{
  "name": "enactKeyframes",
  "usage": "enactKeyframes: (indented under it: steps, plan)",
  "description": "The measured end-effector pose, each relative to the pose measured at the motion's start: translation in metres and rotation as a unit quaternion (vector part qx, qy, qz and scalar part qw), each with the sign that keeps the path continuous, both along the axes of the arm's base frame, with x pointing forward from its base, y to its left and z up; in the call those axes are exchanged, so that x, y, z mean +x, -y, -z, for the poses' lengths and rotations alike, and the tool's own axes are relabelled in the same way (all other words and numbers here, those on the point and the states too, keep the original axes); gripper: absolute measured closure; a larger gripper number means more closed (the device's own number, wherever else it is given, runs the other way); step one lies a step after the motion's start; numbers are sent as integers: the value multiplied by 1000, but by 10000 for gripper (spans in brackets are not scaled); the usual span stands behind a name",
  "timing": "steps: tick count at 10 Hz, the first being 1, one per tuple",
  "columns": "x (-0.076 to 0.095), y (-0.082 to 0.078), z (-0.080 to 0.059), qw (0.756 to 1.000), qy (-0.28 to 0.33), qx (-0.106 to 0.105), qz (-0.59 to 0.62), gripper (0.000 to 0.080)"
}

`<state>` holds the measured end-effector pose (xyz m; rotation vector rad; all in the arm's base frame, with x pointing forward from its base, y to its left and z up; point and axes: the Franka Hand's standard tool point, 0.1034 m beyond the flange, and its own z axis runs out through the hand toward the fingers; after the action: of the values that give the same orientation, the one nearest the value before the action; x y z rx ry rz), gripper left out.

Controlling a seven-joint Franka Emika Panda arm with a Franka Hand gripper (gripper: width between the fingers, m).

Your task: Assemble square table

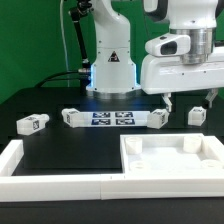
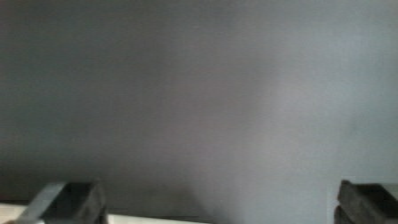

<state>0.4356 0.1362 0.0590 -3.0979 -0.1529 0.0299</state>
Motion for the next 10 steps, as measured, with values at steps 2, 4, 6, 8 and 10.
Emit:
enactKeyframes:
  steps: [2, 4, 6, 8, 10]
  plan:
    - [-7, -5, 1, 994, -12, 5, 107, 151]
    - [-21, -23, 4, 973, -35, 7, 228, 151]
    - [-20, -20, 5, 979, -38, 8, 198, 151]
    - [-36, -19, 11, 969, -82, 9, 234, 151]
    - [-52, -20, 19, 945, -193, 35, 261, 151]
